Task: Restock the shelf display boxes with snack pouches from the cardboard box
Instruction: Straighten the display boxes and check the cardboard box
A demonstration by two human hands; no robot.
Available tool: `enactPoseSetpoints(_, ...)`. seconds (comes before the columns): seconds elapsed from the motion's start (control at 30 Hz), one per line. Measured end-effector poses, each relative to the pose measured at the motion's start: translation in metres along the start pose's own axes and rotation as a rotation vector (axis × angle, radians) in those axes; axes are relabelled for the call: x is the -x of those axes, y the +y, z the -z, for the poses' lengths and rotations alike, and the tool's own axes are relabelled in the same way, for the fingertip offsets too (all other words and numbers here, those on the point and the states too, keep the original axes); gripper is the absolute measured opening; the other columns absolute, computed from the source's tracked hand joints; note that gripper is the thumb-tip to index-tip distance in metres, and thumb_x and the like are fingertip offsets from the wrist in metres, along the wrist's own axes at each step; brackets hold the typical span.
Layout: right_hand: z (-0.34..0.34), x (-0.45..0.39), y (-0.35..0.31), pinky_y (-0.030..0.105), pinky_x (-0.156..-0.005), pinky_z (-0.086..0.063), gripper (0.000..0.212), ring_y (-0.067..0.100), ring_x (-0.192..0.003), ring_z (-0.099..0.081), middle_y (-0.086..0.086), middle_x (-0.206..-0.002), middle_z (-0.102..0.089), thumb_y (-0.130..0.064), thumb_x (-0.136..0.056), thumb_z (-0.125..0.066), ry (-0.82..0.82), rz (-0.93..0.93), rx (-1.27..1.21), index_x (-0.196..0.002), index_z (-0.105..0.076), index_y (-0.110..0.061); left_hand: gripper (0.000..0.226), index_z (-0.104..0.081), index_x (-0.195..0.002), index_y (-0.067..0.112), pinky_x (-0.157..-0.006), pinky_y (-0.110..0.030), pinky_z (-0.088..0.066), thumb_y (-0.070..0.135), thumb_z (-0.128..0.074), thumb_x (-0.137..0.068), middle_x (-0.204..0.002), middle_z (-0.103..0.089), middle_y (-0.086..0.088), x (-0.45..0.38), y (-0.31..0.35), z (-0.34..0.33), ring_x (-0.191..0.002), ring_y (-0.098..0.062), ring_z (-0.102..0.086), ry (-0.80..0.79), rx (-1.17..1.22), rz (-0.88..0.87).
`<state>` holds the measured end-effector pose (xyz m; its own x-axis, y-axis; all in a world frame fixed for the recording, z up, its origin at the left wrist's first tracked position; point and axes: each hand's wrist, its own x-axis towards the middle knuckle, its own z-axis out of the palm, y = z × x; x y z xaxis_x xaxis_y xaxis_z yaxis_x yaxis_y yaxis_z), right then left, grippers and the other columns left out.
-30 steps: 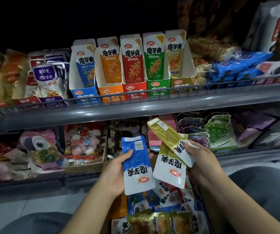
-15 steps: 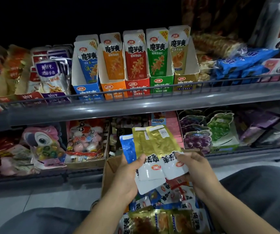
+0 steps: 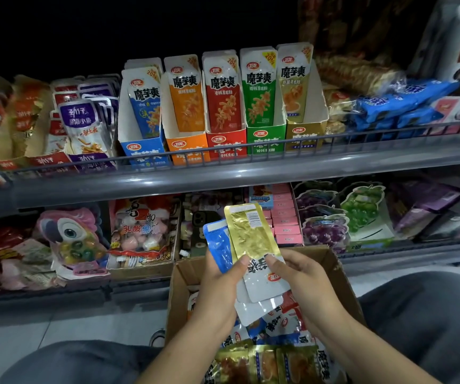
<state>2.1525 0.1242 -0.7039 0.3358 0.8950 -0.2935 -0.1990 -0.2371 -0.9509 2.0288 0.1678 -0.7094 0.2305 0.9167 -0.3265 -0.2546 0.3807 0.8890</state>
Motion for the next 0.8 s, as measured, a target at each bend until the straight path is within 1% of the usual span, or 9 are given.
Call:
enactPoseSetpoints(0.07, 0.004, -0.003, -0.003, 0.028, -0.070, -0.053, 0.009, 0.018, -0.074, -0.065, 0.008, -0.081, -0.069, -0.016, -0.087, -0.066, 0.038, -0.028, -0.059, -0.091, -0.071, -0.010, 0.042, -0.050, -0.128, 0.025, -0.092, -0.048, -0.050, 0.007, -0.058, -0.091, -0.119, -0.066, -0.005, -0.002, 0.002, 0.001, -0.105, -0.026, -0.063, 0.009, 0.012, 0.031)
enactPoseSetpoints(0.13, 0.011, -0.008, -0.005, 0.044, -0.080, -0.050, 0.004, 0.026, -0.079, -0.062, 0.012, -0.082, -0.064, -0.017, -0.084, -0.068, 0.062, -0.067, -0.124, -0.084, -0.072, -0.014, 0.039, -0.050, -0.127, 0.021, -0.078, -0.043, -0.054, 0.011, -0.059, -0.090, -0.114, -0.067, -0.010, -0.003, 0.004, 0.003, -0.097, -0.029, -0.066, 0.011, 0.065, 0.077)
enactPoseSetpoints(0.17, 0.014, -0.010, -0.006, 0.046, -0.081, -0.048, 0.009, 0.027, -0.079, -0.061, 0.012, -0.081, -0.064, -0.017, -0.085, -0.068, 0.074, -0.055, -0.133, -0.077, -0.072, -0.018, 0.041, -0.049, -0.128, 0.020, -0.073, -0.041, -0.055, 0.013, -0.060, -0.089, -0.113, -0.067, -0.012, -0.004, 0.005, 0.004, -0.095, -0.028, -0.067, 0.009, 0.091, 0.093)
enactPoseSetpoints(0.3, 0.014, -0.006, -0.009, 0.022, -0.068, -0.046, 0.014, 0.012, -0.074, -0.061, -0.002, -0.077, -0.069, -0.015, -0.087, -0.066, 0.138, 0.168, 0.104, -0.078, -0.071, -0.023, 0.061, -0.048, -0.131, 0.020, -0.069, -0.039, -0.058, 0.026, -0.068, -0.073, -0.119, -0.065, -0.015, -0.003, 0.009, 0.000, -0.102, -0.030, -0.066, -0.047, 0.117, 0.121)
enactPoseSetpoints(0.37, 0.008, -0.002, -0.007, 0.020, -0.069, -0.044, 0.022, 0.008, -0.079, -0.059, -0.007, -0.080, -0.066, -0.016, -0.087, -0.066, 0.136, 0.273, 0.273, -0.076, -0.069, -0.035, 0.065, -0.048, -0.129, 0.019, -0.075, -0.042, -0.058, 0.029, -0.070, -0.069, -0.117, -0.065, -0.015, -0.001, 0.008, -0.005, -0.101, -0.032, -0.067, -0.082, 0.099, 0.105)
enactPoseSetpoints(0.43, 0.004, -0.003, -0.002, 0.020, -0.074, -0.045, 0.022, 0.008, -0.087, -0.059, -0.004, -0.088, -0.066, -0.017, -0.086, -0.066, 0.098, 0.307, 0.344, -0.081, -0.069, -0.039, 0.062, -0.049, -0.127, 0.018, -0.079, -0.043, -0.056, 0.027, -0.069, -0.070, -0.115, -0.067, -0.013, 0.000, 0.009, -0.008, -0.099, -0.030, -0.068, -0.094, 0.096, 0.073)
enactPoseSetpoints(0.57, 0.000, -0.003, 0.001, 0.011, -0.079, -0.047, 0.012, 0.000, -0.091, -0.060, -0.002, -0.099, -0.067, -0.022, -0.083, -0.067, -0.013, 0.279, 0.288, -0.092, -0.072, -0.029, 0.060, -0.050, -0.124, 0.017, -0.086, -0.046, -0.054, 0.029, -0.070, -0.069, -0.115, -0.067, -0.014, -0.002, 0.011, -0.009, -0.102, -0.030, -0.067, -0.057, 0.100, 0.091)
enactPoseSetpoints(0.7, -0.001, -0.002, 0.006, 0.015, -0.088, -0.048, 0.032, 0.000, -0.108, -0.058, -0.005, -0.117, -0.064, -0.037, -0.075, -0.063, -0.132, 0.234, 0.207, -0.103, -0.073, -0.023, 0.066, -0.051, -0.125, 0.011, -0.087, -0.047, -0.053, 0.033, -0.072, -0.067, -0.116, -0.065, -0.018, -0.002, 0.016, -0.008, -0.106, -0.033, -0.064, -0.030, 0.092, 0.082)
enactPoseSetpoints(0.8, 0.001, -0.001, 0.001, 0.010, -0.082, -0.045, 0.034, -0.004, -0.108, -0.057, -0.012, -0.120, -0.062, -0.044, -0.078, -0.057, -0.216, 0.182, 0.142, -0.104, -0.073, -0.027, 0.045, -0.055, -0.119, 0.009, -0.079, -0.040, -0.054, 0.025, -0.066, -0.078, -0.108, -0.068, -0.015, -0.004, 0.017, -0.007, -0.098, -0.029, -0.066, -0.054, 0.177, 0.097)
